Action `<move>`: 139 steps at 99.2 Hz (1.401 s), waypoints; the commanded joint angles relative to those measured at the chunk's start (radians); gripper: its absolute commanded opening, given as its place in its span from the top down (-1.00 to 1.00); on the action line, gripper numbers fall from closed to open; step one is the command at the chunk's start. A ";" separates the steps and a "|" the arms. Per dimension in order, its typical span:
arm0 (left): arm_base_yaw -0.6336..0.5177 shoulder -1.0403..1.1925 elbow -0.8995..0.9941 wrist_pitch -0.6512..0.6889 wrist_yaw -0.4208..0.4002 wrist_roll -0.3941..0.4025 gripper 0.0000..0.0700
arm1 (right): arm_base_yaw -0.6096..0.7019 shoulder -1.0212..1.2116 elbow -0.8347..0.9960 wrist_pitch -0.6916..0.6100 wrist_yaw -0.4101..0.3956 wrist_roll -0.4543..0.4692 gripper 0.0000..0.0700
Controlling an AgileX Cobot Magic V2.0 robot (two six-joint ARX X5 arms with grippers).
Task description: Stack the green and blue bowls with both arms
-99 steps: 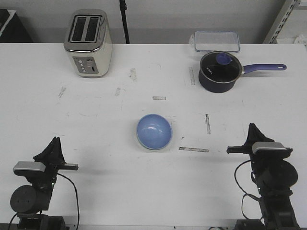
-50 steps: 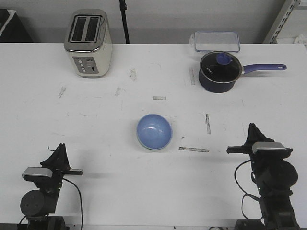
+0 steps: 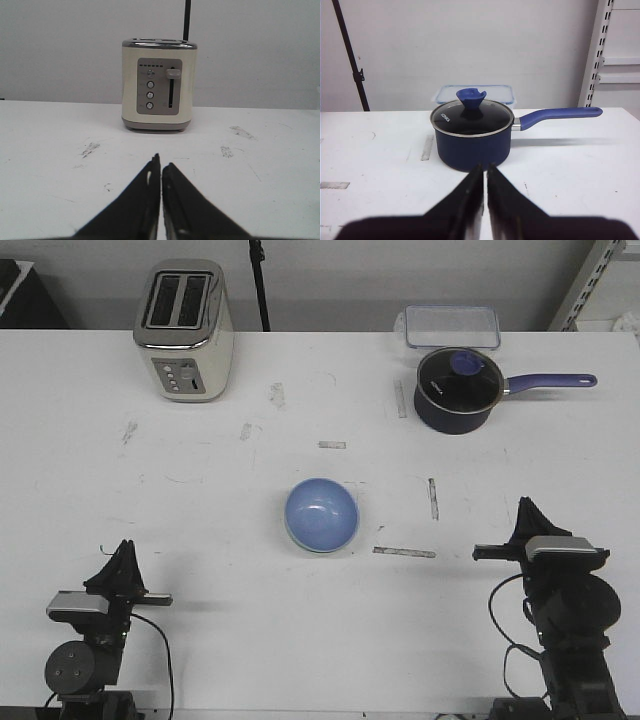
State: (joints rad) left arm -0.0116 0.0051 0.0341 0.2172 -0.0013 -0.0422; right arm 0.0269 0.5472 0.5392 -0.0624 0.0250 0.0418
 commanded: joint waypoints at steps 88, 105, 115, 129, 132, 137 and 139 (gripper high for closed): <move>-0.002 -0.002 -0.022 0.013 -0.002 0.004 0.99 | 0.002 -0.010 0.002 0.007 0.001 0.010 0.98; -0.002 -0.002 -0.022 0.013 -0.002 0.004 0.99 | 0.001 -0.059 -0.042 0.016 -0.028 -0.041 0.98; -0.002 -0.002 -0.022 0.012 -0.002 0.004 0.99 | 0.001 -0.119 -0.124 0.037 -0.036 -0.041 0.98; -0.002 -0.002 -0.022 0.013 -0.002 0.004 0.99 | 0.001 -0.251 -0.278 0.142 -0.046 -0.029 0.98; -0.002 -0.002 -0.022 0.012 -0.002 0.004 0.99 | 0.001 -0.283 -0.309 0.164 -0.049 -0.029 0.98; -0.002 -0.002 -0.022 0.013 -0.002 0.004 0.99 | 0.001 -0.335 -0.354 0.181 -0.052 -0.029 0.98; -0.002 -0.002 -0.022 0.013 -0.002 0.004 0.99 | 0.001 -0.354 -0.370 0.182 -0.052 -0.029 0.98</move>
State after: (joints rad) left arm -0.0116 0.0051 0.0341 0.2172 -0.0017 -0.0422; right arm 0.0269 0.2390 0.1993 0.0956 -0.0250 0.0139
